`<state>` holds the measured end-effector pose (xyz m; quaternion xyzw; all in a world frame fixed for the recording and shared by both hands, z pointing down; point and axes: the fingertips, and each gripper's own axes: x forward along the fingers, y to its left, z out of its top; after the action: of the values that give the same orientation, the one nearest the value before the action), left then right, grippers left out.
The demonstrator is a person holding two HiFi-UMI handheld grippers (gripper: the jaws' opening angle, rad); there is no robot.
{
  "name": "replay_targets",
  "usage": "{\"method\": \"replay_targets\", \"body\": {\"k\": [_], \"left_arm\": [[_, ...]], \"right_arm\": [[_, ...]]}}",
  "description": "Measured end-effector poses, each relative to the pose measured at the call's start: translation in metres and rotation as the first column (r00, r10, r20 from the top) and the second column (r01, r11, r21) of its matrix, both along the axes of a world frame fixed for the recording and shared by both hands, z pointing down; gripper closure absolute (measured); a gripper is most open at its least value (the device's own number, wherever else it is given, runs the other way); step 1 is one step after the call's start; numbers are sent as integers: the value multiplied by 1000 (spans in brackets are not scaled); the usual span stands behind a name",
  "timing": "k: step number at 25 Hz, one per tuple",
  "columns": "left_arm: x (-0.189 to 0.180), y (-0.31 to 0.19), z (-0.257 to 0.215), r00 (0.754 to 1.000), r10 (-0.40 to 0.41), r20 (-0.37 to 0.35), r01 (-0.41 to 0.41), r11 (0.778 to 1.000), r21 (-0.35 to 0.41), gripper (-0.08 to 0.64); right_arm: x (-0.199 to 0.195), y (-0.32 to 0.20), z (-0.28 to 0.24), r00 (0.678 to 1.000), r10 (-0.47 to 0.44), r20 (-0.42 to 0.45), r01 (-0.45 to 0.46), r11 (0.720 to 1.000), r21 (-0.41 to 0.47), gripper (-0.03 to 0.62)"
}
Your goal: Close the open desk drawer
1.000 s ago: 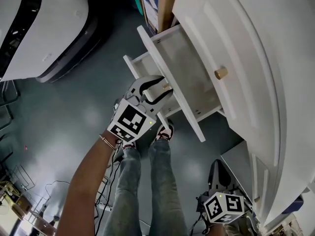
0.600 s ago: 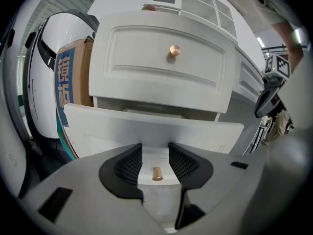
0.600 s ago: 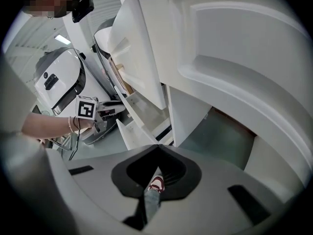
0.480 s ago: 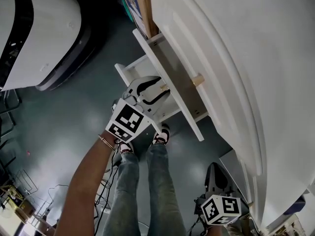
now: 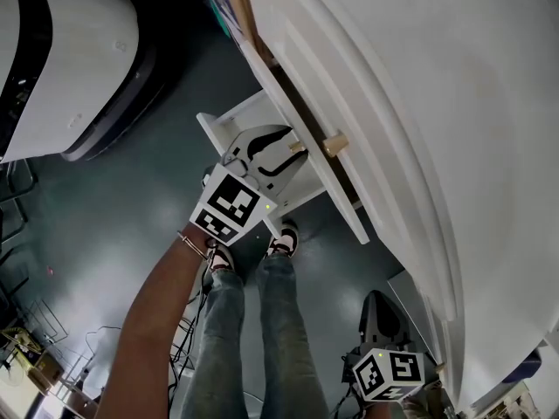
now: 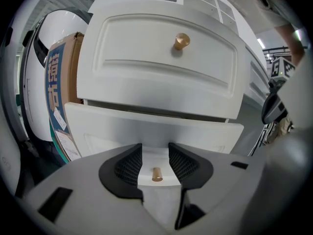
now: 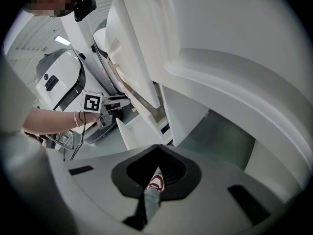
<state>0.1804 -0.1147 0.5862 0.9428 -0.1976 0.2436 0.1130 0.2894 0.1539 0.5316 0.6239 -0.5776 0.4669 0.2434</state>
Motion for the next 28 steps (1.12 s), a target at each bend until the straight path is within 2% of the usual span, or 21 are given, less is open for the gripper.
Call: {"method": "replay_targets", "body": {"k": [8, 17, 28], "left_arm": [[11, -9, 5, 1000, -12, -13, 12, 1000, 1, 391], [27, -16, 2, 1000, 17, -4, -17, 1000, 3, 391], [36, -20, 1, 1000, -11, -12, 10, 1000, -13, 391]], "right_arm": [[-4, 1, 6, 1000, 9, 8, -9, 1000, -9, 586], [5, 2, 0, 999, 38, -10, -38, 999, -8, 586], [-7, 2, -5, 1000, 28, -5, -28, 1000, -1, 586]]}}
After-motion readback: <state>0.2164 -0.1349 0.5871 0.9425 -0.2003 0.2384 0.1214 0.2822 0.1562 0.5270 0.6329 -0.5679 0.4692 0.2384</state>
